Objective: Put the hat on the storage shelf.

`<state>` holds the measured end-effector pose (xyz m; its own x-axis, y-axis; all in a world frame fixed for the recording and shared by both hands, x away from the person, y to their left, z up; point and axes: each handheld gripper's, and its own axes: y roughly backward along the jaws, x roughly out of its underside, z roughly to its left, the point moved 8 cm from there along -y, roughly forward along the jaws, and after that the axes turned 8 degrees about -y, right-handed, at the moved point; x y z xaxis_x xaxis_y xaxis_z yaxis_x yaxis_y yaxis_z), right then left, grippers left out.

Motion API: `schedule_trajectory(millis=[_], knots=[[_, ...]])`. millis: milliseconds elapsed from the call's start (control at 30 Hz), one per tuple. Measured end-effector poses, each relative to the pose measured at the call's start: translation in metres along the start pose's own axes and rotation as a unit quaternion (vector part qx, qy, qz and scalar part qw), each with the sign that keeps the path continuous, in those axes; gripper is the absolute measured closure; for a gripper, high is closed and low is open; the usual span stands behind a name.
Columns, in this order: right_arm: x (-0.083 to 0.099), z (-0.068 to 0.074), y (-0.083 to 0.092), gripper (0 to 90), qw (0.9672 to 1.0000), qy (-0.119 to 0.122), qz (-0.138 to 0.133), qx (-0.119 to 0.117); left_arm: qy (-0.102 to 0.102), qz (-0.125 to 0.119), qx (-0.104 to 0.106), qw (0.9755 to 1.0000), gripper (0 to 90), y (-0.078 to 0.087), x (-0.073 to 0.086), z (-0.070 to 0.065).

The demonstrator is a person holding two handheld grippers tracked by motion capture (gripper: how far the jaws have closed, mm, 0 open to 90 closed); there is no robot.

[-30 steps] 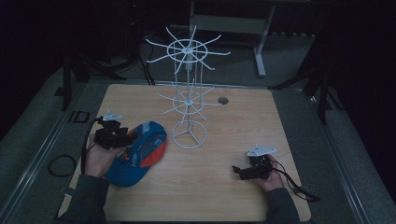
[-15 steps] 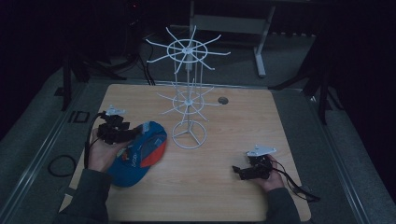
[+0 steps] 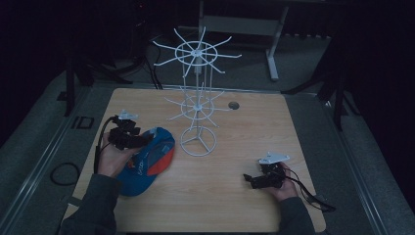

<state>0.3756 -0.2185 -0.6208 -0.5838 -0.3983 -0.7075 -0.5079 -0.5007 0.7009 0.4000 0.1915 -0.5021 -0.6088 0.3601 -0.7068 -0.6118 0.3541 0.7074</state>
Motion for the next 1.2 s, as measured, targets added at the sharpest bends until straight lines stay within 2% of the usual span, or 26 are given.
schedule_trajectory(millis=[300,533,833,1033,1200], knots=[[0.000,0.000,0.000,10.4,1.0000,0.000,0.000,0.000,-0.010,0.015,0.006,0.9998,39.3,-0.012,0.002,-0.004],[0.000,0.000,0.000,10.4,1.0000,0.000,0.000,0.000,-0.007,0.022,0.009,0.9997,39.0,-0.017,0.004,-0.006],[0.000,0.000,0.000,10.4,1.0000,0.001,0.000,0.000,-0.018,0.042,0.019,0.9988,40.0,-0.028,0.010,-0.012],[0.000,0.000,0.000,10.4,1.0000,0.000,0.000,0.000,-0.019,0.056,0.017,0.9981,42.0,-0.031,0.015,-0.012],[0.000,0.000,0.000,10.4,1.0000,0.000,0.000,0.000,-0.021,0.083,0.004,0.9963,45.3,-0.036,0.022,-0.007]])
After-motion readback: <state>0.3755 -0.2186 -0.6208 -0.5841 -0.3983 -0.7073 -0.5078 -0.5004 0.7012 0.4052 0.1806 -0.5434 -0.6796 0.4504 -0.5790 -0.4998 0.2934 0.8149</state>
